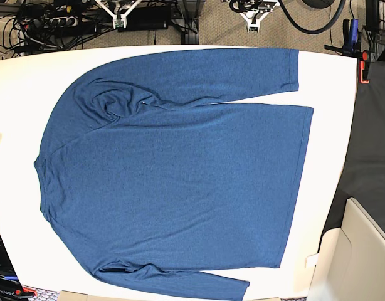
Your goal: Fold the T-shirt properly
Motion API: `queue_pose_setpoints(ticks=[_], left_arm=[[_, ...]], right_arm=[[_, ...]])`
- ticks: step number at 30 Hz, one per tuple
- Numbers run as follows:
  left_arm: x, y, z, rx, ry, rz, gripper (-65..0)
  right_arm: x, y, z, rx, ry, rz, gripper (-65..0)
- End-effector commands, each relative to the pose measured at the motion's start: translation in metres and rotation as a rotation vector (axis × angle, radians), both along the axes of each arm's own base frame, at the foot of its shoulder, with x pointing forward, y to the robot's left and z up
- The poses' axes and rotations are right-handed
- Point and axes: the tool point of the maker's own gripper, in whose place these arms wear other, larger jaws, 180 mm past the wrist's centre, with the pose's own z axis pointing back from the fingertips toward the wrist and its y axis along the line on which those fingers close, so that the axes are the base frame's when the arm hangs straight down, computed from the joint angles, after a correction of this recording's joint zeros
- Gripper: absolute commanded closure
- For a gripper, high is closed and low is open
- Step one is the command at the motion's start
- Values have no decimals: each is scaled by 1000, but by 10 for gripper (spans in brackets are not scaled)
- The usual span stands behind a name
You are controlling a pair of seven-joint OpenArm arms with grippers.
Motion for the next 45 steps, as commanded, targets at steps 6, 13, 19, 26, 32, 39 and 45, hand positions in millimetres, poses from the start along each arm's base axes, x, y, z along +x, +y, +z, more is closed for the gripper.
queue_pose_setpoints(ticks=[6,13,19,26,32,39,45], left_arm=[[-10,-1,0,0,14,1,-1],[-11,0,0,2,12,2,-1],[-11,-2,0,-3,12,6,-1],[-7,-3,0,0,-9,6,-1],[-6,-3,0,1,-18,6,-1],[-13,-1,0,4,-9,6,-1],[-18,0,0,5,-1,6,-1]], right_arm=[[-1,-1,1,-7,-5,-3,-9],[-2,-3,1,-9,-5,0,-10],[-3,-4,1,-11,-3,1,-10],[-4,-4,1,-12,-2,0,-10],[-4,-4,1,-12,0,0,-10],[-5,-4,1,-12,1,0,-10],[-13,-14,1,-30,15,28,-10]])
